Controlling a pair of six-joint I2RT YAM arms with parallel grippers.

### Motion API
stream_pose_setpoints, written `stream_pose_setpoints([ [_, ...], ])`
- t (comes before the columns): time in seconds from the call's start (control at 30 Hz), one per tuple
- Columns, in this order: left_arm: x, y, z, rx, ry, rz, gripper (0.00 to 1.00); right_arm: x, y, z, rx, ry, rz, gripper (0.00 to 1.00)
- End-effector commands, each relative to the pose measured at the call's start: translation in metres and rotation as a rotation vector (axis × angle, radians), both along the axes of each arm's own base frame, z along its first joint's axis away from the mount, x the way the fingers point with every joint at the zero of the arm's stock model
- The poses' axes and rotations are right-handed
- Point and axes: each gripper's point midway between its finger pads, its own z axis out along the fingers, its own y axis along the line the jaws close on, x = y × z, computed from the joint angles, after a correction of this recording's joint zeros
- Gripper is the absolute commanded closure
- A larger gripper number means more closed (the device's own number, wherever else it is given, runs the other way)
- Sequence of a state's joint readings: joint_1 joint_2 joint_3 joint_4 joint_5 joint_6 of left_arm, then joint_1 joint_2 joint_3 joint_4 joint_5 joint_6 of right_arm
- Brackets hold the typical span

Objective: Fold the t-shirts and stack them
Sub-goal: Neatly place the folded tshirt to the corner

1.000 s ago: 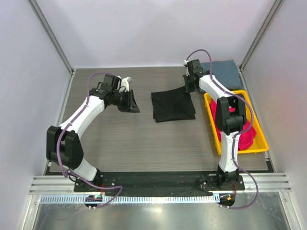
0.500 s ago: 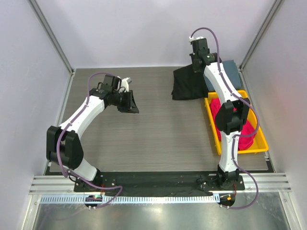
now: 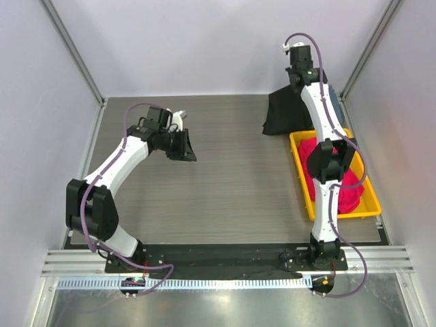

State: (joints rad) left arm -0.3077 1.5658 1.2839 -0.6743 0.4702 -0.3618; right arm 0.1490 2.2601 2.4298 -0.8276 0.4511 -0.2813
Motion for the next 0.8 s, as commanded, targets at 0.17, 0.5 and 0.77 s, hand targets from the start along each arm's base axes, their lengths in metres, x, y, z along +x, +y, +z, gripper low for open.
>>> stream_pose_setpoints([
  [0.17,0.001,0.002,0.002,0.019,-0.016,-0.004,0.73,0.021,-0.050,0.053,-0.033,-0.150,-0.010,0.99],
  [0.5,0.003,0.005,-0.006,0.046,0.000,0.000,0.73,0.049,-0.077,0.036,-0.135,-0.162,0.008,0.99],
  [0.77,0.005,0.005,-0.010,0.050,0.011,-0.004,0.72,0.071,-0.110,0.021,-0.155,-0.202,-0.027,0.99],
])
